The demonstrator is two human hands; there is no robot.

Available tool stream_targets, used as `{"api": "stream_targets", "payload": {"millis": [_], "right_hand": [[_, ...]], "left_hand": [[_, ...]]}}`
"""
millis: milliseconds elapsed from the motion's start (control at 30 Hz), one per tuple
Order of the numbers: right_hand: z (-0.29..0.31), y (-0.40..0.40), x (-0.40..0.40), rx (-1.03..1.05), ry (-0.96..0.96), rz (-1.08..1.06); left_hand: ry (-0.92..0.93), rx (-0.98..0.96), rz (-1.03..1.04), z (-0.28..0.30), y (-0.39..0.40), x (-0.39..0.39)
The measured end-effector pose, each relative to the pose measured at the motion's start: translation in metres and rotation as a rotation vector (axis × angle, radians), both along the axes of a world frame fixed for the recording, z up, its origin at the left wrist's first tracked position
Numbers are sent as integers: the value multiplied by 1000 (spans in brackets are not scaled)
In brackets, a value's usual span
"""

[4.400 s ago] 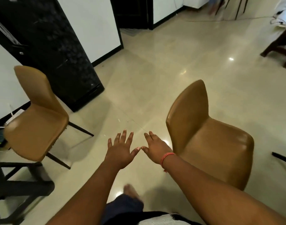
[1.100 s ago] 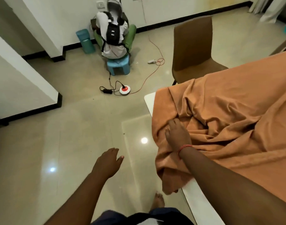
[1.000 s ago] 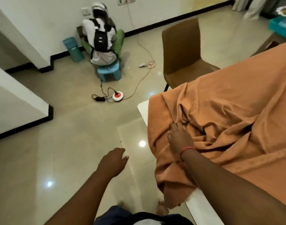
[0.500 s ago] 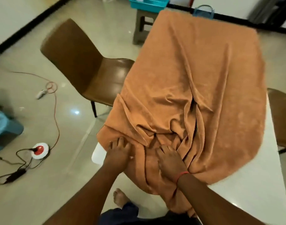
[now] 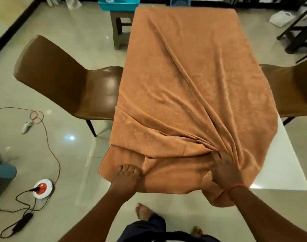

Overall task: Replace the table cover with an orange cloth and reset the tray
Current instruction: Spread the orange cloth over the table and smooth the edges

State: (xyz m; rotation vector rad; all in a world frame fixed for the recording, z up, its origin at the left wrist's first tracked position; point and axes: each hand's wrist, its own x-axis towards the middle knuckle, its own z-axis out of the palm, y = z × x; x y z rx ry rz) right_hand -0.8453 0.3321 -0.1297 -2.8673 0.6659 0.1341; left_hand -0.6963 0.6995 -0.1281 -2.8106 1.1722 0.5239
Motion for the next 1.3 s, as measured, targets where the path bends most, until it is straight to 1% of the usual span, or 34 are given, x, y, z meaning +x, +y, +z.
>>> {"api": "stream_targets", "payload": {"millis": [100, 167, 233, 300, 367, 467, 533, 600, 667, 733, 767, 833, 900, 967, 1033, 1100, 1133, 1167, 1200, 1300], "right_hand": [[3, -20, -15, 19, -38, 22], [4, -28, -19, 87, -87, 65], [10, -31, -26, 149, -177, 73], [17, -33, -35, 146, -241, 52], [16, -41, -55, 123, -244, 39], [5, -59, -91, 105, -135, -33], [-1, -69, -112, 100, -69, -104], [-3, -78, -128, 116, -24, -100], [-4, -85, -139, 113, -39, -28], [-3, -92, -147, 85, -15, 29], [-3, -96, -150, 62, 3, 48], [1, -105, -151, 44, 23, 103], [6, -118, -147, 89, 69, 167], [14, -130, -144, 134, 100, 221], [23, -146, -148, 218, 133, 200], [32, -172, -159, 309, 135, 110], [36, -188, -167, 329, 104, 35], [39, -206, -175, 310, 59, -49], [44, -223, -182, 241, 9, -111], [53, -257, -192, -73, -61, -238]], "left_hand": [[128, 53, 70, 3, 2, -31], [182, 117, 88, 5, -3, -56], [221, 213, 115, 6, -6, -85], [259, 318, 167, 5, -7, -113], [301, 411, 207, 3, -9, -138], [372, 515, 301, 3, -17, -166], [338, 474, 351, 5, -36, -177], [216, 290, 382, 10, -65, -180], [50, 114, 327, 17, -101, -174], [-73, 50, 232, 23, -140, -169], [-95, 47, 210, 24, -156, -168], [-70, 75, 199, 23, -178, -166], [-78, 151, 180, 15, -190, -166], [-130, 183, 171, 10, -193, -165], [-185, 176, 156, 8, -192, -161], [-159, 181, 119, 8, -188, -154], [-134, 199, 104, 7, -183, -152], [-108, 214, 95, 8, -180, -152], [-79, 227, 89, 9, -176, -154], [-11, 275, 95, 11, -165, -172]]}}
